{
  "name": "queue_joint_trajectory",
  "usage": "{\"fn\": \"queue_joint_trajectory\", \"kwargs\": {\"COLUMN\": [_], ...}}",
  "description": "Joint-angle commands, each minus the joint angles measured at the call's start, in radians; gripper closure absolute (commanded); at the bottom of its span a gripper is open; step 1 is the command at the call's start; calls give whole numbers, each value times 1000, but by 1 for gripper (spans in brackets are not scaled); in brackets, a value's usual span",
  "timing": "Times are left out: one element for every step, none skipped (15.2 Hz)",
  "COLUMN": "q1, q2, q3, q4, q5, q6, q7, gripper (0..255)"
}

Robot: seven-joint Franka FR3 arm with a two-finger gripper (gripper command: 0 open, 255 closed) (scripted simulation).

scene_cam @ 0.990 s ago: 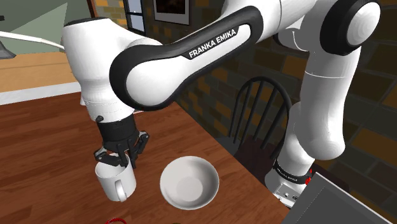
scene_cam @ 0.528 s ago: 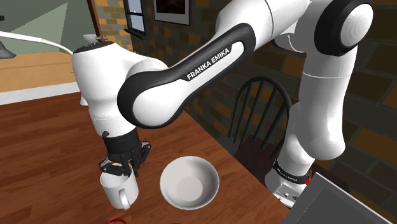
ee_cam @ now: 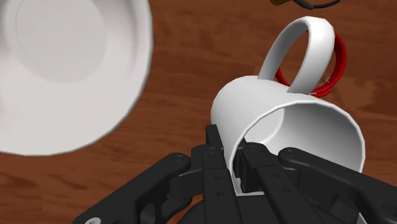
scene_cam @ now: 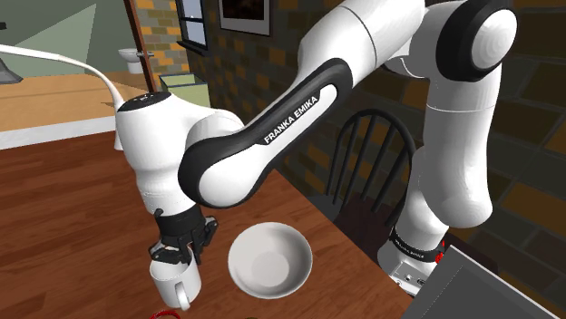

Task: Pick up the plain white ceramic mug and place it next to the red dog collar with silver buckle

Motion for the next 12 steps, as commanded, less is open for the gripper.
{"fn": "queue_joint_trajectory", "kwargs": {"q1": [2, 2, 2, 2, 2, 2, 2, 2, 2, 2, 2, 2], "q2": [8, 8, 8, 8, 8, 8, 8, 8, 8, 8, 8, 8], "q3": [-1, -1, -1, -1, -1, -1, -1, -1, -1, -1, -1, -1], "q4": [-6, -6, -6, -6, -6, -6, -6, -6, -6, -6, -6, -6], "q5": [-5, -5, -5, -5, -5, -5, -5, -5, -5, -5, -5, -5], "q6": [13, 13, 13, 13, 13, 13, 13, 13, 13, 13, 13, 13], "q7": [4, 4, 4, 4, 4, 4, 4, 4, 4, 4, 4, 4], "gripper": [255, 255, 255, 255, 255, 255, 255, 255, 0, 0, 0, 0]}}
